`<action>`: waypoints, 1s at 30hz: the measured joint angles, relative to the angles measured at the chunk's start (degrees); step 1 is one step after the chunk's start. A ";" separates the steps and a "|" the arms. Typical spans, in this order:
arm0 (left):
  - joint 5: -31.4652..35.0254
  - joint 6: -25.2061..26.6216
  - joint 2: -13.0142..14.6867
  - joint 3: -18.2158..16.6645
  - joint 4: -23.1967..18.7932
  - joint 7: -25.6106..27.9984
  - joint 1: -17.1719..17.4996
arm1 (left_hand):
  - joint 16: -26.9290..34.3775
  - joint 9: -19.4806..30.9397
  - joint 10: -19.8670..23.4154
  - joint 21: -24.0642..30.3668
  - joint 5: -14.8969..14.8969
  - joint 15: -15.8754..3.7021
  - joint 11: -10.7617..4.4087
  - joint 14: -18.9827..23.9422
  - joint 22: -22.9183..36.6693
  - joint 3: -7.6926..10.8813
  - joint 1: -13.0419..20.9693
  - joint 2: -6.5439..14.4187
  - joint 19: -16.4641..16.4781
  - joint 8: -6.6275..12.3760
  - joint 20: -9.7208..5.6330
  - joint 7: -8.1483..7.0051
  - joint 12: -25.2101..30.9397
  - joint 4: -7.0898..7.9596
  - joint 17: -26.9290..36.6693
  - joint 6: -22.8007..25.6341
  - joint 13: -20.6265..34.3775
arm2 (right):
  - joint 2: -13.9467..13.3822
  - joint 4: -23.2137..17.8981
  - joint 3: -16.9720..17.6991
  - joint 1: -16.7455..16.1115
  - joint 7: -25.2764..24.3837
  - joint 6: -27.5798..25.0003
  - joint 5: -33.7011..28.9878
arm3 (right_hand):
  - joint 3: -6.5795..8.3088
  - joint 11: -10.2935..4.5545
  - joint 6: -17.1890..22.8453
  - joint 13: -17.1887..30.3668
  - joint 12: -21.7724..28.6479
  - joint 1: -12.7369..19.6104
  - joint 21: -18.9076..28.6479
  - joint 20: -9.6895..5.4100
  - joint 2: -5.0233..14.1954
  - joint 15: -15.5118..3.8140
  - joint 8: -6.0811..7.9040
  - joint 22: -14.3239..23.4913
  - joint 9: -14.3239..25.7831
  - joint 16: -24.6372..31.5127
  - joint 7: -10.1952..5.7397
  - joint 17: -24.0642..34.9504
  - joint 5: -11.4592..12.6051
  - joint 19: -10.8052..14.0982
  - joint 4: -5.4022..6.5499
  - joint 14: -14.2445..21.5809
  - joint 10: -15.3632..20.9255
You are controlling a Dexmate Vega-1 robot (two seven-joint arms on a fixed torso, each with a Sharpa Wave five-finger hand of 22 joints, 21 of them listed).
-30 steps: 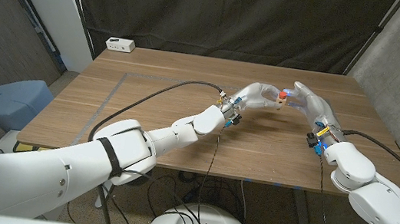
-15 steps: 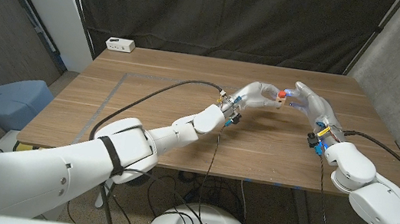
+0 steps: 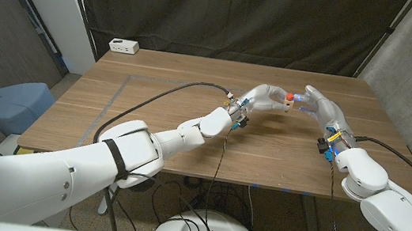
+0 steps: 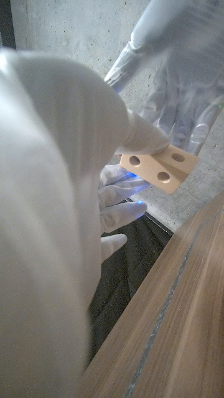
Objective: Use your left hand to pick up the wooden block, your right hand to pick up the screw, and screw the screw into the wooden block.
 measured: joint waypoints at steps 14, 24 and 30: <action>-0.47 0.13 -0.09 0.27 0.34 -0.17 -0.19 | 0.00 -0.04 0.00 0.00 0.00 0.00 0.00 0.00 0.00 0.00 0.00 0.01 0.00 0.27 0.00 0.00 0.00 0.00 0.11 0.00 0.00 | 0.02 -1.19 0.13 -0.61 -0.04 -0.54 -0.32 | 0.00 -0.11 2.81 0.00 0.44 0.00 0.00 -0.30 0.00 -0.20 0.65 0.00 0.11 0.00 0.57 0.01 0.00 0.51 0.00 0.82 1.33; -0.54 0.13 0.04 0.33 0.34 -0.22 -0.20 | 0.00 0.01 0.00 0.00 -0.05 0.00 0.00 0.00 0.00 0.00 0.00 0.01 0.00 0.25 0.00 0.00 0.00 0.00 0.10 0.00 0.00 | 0.04 -1.64 -0.05 -0.79 0.47 -0.46 -0.35 | 0.00 0.10 3.48 0.00 0.44 0.00 0.00 -0.31 0.00 -0.40 0.84 0.00 0.11 0.00 0.61 0.01 0.00 0.50 0.00 1.02 1.53; -0.52 -0.11 0.21 0.34 0.16 -0.21 -0.20 | 0.00 0.01 -0.01 0.00 -0.15 0.00 0.00 0.00 0.00 0.00 0.00 0.01 0.00 0.20 0.00 0.00 0.00 0.00 0.01 0.00 0.00 | 0.17 -2.05 0.17 -1.23 0.16 -0.45 -0.53 | 0.00 0.01 3.48 0.00 0.44 0.00 0.00 -0.20 0.00 -0.10 0.84 0.00 0.11 0.00 0.62 0.02 0.00 1.02 0.00 1.33 2.06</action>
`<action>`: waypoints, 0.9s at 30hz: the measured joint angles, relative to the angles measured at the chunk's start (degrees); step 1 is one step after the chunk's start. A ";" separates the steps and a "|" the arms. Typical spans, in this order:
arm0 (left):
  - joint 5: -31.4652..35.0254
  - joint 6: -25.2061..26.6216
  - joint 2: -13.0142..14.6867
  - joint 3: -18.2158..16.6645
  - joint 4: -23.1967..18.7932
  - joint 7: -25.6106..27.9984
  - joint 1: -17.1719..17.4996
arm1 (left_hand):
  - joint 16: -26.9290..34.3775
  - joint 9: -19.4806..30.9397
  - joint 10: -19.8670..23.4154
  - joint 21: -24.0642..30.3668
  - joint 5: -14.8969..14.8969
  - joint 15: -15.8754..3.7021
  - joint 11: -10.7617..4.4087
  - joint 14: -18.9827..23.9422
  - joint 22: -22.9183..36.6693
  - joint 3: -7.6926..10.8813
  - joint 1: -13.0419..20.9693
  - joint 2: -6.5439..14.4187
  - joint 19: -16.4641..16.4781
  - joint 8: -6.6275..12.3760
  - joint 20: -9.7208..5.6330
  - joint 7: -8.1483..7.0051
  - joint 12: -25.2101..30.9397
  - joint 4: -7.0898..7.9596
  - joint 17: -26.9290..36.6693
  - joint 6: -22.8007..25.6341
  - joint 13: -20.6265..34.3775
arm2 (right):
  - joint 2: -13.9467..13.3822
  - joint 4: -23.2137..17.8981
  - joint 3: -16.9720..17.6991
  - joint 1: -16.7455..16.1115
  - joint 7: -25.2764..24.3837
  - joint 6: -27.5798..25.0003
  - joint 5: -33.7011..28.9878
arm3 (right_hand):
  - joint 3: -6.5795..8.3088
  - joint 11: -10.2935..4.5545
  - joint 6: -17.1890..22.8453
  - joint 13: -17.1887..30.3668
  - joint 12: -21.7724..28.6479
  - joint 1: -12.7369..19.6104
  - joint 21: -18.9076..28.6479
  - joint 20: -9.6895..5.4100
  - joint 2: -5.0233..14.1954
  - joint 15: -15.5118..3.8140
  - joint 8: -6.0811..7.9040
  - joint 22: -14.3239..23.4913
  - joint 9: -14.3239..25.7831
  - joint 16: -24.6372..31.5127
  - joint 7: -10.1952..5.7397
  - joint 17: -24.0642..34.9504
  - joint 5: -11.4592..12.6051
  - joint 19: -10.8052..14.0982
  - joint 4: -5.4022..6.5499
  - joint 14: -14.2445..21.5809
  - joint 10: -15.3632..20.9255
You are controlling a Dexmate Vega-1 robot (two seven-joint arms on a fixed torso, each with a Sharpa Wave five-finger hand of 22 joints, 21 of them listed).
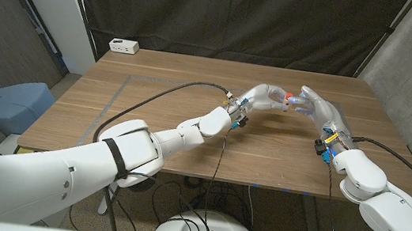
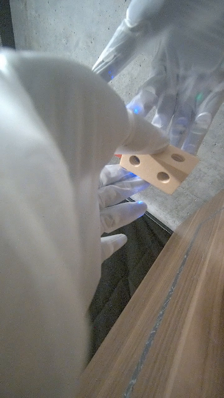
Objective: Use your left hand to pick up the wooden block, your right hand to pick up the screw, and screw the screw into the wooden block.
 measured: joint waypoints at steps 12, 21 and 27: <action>0.44 -0.37 0.28 -0.07 -0.52 0.15 0.25 | 0.00 -0.01 0.00 0.00 0.15 0.00 -0.01 0.00 0.00 0.00 0.00 -0.01 0.00 -0.18 0.00 0.00 0.00 0.00 -0.01 0.00 0.00 | 0.72 -0.44 1.23 -1.11 -1.59 -0.19 -0.70 | 0.00 0.30 -1.31 0.00 0.00 0.00 0.00 0.21 0.00 0.10 -0.59 0.00 0.00 0.00 -0.42 0.00 0.00 0.41 0.00 0.71 0.29; 0.78 -0.48 0.35 -0.11 -0.85 0.27 0.39 | 0.00 -0.04 0.05 0.00 0.15 0.00 0.05 0.00 0.00 0.00 0.00 -0.01 0.00 -0.15 0.00 0.00 0.00 0.00 -0.05 0.00 0.00 | 1.33 0.06 1.88 -1.37 -1.94 -0.20 -0.96 | 0.00 0.82 -4.37 0.00 -0.69 0.00 0.00 0.52 0.00 0.10 -2.03 0.00 0.16 0.00 -1.06 0.01 0.00 0.71 0.00 0.71 -0.24; 0.99 -0.51 0.49 -0.19 -1.22 0.40 0.58 | 0.00 -0.04 0.13 0.00 0.15 0.00 0.13 0.00 0.00 0.00 0.00 -0.01 0.00 -0.15 0.00 0.00 0.00 0.00 -0.06 0.00 0.00 | 1.55 0.74 2.01 -1.08 -1.75 -0.02 -0.97 | 0.00 1.11 -6.27 0.00 -1.12 0.00 -0.27 0.50 0.00 0.32 -2.82 0.00 0.16 -0.10 -1.13 0.00 0.00 0.68 0.00 0.49 -1.38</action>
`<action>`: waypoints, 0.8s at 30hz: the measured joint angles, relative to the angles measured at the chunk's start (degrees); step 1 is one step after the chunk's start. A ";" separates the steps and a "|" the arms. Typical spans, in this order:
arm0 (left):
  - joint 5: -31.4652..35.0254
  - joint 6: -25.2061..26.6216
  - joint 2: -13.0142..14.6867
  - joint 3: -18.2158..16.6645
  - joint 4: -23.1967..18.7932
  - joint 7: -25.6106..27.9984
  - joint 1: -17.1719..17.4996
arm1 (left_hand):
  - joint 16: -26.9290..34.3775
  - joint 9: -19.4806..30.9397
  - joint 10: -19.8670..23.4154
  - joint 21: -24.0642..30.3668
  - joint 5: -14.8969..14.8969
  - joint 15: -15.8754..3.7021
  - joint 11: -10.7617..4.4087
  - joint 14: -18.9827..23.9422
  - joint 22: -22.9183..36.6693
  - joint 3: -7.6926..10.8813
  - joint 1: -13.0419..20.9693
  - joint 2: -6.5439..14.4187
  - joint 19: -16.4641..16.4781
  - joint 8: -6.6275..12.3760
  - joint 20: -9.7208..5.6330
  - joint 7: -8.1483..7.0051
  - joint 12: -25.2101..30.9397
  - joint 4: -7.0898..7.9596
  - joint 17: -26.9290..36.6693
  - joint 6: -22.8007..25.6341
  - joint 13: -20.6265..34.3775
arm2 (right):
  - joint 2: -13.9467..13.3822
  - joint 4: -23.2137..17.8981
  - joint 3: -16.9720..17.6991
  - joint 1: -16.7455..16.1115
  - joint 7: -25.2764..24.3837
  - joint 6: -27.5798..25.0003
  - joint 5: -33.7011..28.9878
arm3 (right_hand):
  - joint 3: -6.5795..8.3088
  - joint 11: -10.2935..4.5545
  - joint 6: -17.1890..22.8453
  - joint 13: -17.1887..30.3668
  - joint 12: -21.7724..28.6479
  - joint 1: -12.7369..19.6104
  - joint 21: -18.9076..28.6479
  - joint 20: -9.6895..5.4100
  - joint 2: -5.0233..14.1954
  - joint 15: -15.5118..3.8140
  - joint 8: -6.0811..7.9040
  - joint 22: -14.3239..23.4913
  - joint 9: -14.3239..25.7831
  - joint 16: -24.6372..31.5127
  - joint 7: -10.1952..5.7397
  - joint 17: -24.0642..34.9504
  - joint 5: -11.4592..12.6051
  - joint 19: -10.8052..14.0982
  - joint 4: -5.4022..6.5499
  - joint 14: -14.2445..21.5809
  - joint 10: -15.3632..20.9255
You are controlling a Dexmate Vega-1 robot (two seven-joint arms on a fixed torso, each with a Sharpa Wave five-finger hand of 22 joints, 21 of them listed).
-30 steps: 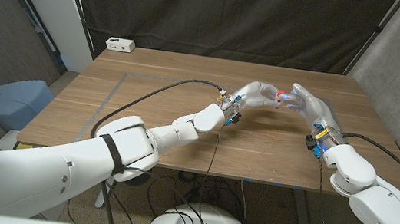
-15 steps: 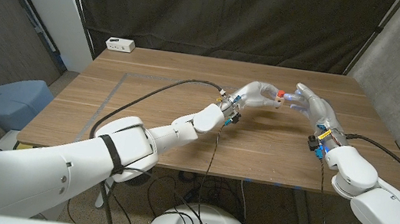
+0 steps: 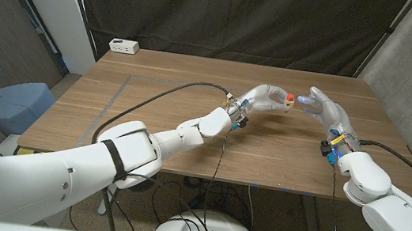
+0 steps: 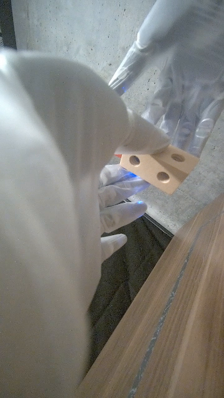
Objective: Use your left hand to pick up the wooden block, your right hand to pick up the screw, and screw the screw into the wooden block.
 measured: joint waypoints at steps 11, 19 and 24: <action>0.42 -0.02 0.37 -0.26 -0.94 0.21 0.49 | 0.00 0.04 -0.01 0.00 -0.06 0.00 -0.01 0.00 0.00 0.00 0.00 0.00 0.00 0.00 0.00 0.00 0.00 0.00 0.00 0.00 0.00 | -0.02 1.48 -0.28 1.37 1.50 0.60 0.30 | 0.00 -0.42 -3.36 0.12 -0.64 0.00 -0.02 -1.22 0.00 0.39 -1.02 0.00 0.00 -0.58 -0.36 0.00 0.00 -1.23 0.00 -0.85 -1.87; 0.76 -0.03 0.69 -0.52 -1.76 0.21 0.88 | 0.00 0.04 -0.01 0.00 -0.17 0.00 -0.01 0.00 0.00 0.00 0.00 0.00 0.00 0.00 0.00 0.00 0.00 0.00 0.01 0.00 0.00 | -0.51 2.15 -0.89 2.36 2.55 0.86 0.58 | 0.00 -0.31 -4.54 0.12 -0.64 0.00 -0.44 -0.70 0.00 0.57 -1.24 0.00 0.00 -0.80 -1.06 0.00 0.00 -2.37 0.00 -2.11 -3.19; 1.00 -0.01 1.04 -0.74 -2.60 0.24 1.26 | 0.00 0.03 -0.01 0.00 -0.16 0.00 -0.02 0.00 0.00 0.00 0.00 0.00 0.00 0.00 0.00 0.00 0.00 0.00 0.01 0.00 0.00 | -0.98 2.41 -1.36 2.94 3.28 0.93 0.77 | 0.00 -0.51 -4.86 0.11 -0.85 0.00 -0.45 -0.46 0.00 0.66 -1.24 0.00 0.00 -1.03 -1.37 0.13 0.00 -3.23 0.00 -2.77 -3.80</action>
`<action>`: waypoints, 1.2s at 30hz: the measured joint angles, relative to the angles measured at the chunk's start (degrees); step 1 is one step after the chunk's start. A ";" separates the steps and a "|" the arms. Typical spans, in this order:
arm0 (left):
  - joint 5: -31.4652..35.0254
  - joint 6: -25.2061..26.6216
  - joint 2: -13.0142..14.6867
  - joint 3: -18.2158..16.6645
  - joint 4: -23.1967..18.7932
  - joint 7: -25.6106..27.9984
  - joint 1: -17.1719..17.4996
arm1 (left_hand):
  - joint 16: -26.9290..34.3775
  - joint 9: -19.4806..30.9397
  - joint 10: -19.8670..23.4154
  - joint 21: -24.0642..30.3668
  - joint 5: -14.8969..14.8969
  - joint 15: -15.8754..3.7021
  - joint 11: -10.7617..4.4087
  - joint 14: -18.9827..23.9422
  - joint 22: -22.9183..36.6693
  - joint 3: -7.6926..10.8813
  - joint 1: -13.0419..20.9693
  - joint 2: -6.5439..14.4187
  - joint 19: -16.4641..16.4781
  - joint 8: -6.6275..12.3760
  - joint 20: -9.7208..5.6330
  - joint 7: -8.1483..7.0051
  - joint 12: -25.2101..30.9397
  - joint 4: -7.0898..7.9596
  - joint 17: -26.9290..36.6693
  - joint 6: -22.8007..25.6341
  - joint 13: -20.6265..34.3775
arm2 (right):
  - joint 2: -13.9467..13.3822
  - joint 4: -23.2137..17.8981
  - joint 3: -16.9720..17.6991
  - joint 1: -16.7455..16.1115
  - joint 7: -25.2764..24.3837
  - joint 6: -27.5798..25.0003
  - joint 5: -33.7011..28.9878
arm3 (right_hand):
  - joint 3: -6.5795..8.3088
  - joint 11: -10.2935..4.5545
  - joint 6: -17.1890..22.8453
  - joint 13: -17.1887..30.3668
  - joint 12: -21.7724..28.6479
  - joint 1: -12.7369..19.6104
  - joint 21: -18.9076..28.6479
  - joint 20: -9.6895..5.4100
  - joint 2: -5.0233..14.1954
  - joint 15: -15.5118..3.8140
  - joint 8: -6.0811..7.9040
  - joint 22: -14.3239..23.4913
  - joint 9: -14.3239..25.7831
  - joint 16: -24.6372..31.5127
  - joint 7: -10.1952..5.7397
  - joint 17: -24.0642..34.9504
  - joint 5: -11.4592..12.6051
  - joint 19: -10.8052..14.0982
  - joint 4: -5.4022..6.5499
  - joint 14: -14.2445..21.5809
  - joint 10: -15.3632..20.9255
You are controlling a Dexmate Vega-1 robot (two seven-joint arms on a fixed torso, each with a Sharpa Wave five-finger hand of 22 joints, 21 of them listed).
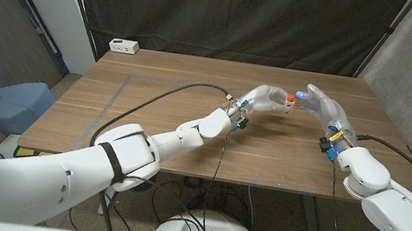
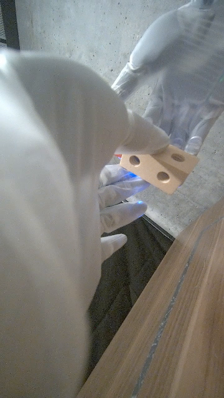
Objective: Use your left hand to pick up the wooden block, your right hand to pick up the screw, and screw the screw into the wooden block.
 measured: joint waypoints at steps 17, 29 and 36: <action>0.63 1.26 1.17 -0.94 -2.98 -0.25 1.30 | 0.00 -0.03 -0.01 0.00 0.16 0.00 -0.01 0.00 0.00 0.00 0.00 0.00 0.00 -0.03 0.00 0.00 0.00 0.00 0.15 0.00 0.00 | -1.36 0.05 -1.10 1.01 1.46 0.04 0.27 | -0.25 -0.01 0.14 -0.01 0.00 -0.25 0.00 0.88 -0.25 0.24 0.17 0.00 -0.16 0.00 -0.21 0.00 0.00 -1.49 0.25 -1.25 -0.60; 1.07 1.90 1.82 -1.46 -4.64 -0.49 1.98 | 0.00 0.01 -0.02 0.00 0.10 0.00 -0.02 0.00 0.00 0.00 0.00 0.00 0.00 0.00 0.00 0.00 0.00 0.00 0.15 0.00 0.00 | -1.81 -0.26 -1.53 1.23 1.58 0.03 0.31 | -0.49 -0.23 3.05 -0.15 0.46 -0.49 0.00 0.88 -0.49 0.44 1.11 0.00 -0.16 0.00 0.55 -0.01 0.00 -2.11 0.48 -1.45 -0.38; 1.20 2.12 1.92 -1.68 -5.08 -0.55 2.17 | 0.00 0.01 -0.02 0.00 0.00 0.00 -0.02 0.00 0.00 0.00 0.00 0.00 0.00 0.00 0.00 0.00 0.00 0.00 0.15 0.00 0.00 | -1.89 -0.49 -1.53 1.05 1.43 0.02 0.34 | -0.49 -0.22 3.25 -0.14 0.46 -0.48 0.00 0.88 -0.48 0.44 1.11 0.00 -0.16 0.00 0.76 -0.01 0.00 -2.11 0.48 -1.44 -0.38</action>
